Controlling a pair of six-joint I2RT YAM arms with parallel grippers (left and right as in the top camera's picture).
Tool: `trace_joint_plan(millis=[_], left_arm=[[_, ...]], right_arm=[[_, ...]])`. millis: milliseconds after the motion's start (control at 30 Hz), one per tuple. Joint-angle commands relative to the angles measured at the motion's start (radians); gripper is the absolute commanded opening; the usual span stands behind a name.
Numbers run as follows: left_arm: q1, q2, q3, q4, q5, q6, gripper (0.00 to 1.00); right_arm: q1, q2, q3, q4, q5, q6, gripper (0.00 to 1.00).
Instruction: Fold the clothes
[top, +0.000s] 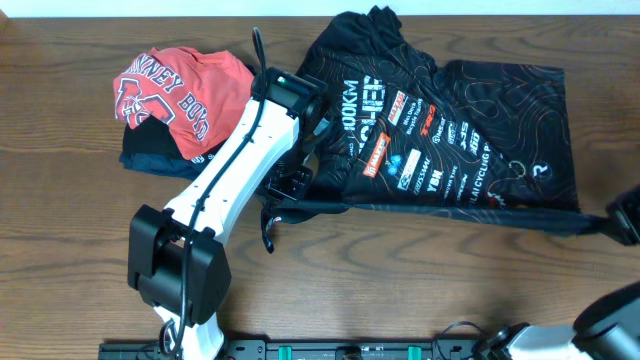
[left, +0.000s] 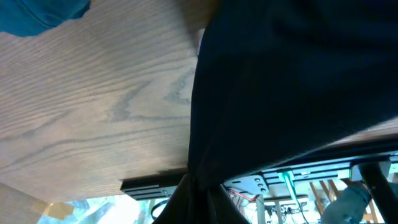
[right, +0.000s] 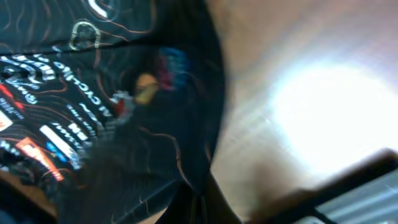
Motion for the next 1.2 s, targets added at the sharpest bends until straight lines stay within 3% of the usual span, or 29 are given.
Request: trace_joint_plan(millis=[0, 233, 467, 500, 533, 567, 600, 767, 900, 1067, 1167], left_arm=[[0.008, -0.022, -0.001, -0.043, 0.001, -0.012, 0.07], [0.008, -0.047, -0.001, -0.071, 0.049, -0.02, 0.08], [0.008, -0.078, -0.001, -0.079, 0.079, -0.021, 0.17], [0.008, -0.079, -0.001, -0.079, 0.09, -0.021, 0.17], [0.008, -0.079, -0.001, -0.079, 0.098, -0.021, 0.26], [0.008, -0.079, -0.001, -0.079, 0.098, -0.021, 0.3], [0.008, -0.079, -0.001, -0.079, 0.098, -0.021, 0.35], [0.008, -0.079, -0.001, -0.063, 0.093, -0.016, 0.46], [0.008, -0.079, -0.003, 0.063, 0.093, -0.016, 0.55], [0.008, -0.072, -0.075, 0.353, 0.094, 0.01, 0.61], [0.009, -0.048, -0.136, 0.492, 0.094, 0.037, 0.61]], right_arm=[[-0.011, -0.043, 0.01, -0.023, 0.08, -0.017, 0.01], [0.0, -0.06, 0.01, -0.051, 0.17, 0.018, 0.01], [0.0, -0.06, 0.01, -0.044, 0.244, 0.066, 0.01], [0.0, -0.06, 0.01, -0.044, 0.244, 0.066, 0.04], [0.0, -0.06, 0.01, -0.043, 0.244, 0.066, 0.12], [0.0, -0.06, 0.01, -0.041, 0.243, 0.066, 0.25], [0.0, -0.06, 0.01, -0.041, 0.243, 0.066, 0.32], [0.0, -0.06, 0.01, 0.007, 0.23, 0.086, 0.56], [0.0, -0.06, 0.009, 0.095, 0.103, 0.084, 0.55], [0.034, -0.059, -0.018, 0.279, -0.312, -0.102, 0.48], [0.075, -0.059, -0.018, 0.332, -0.394, -0.126, 0.47]])
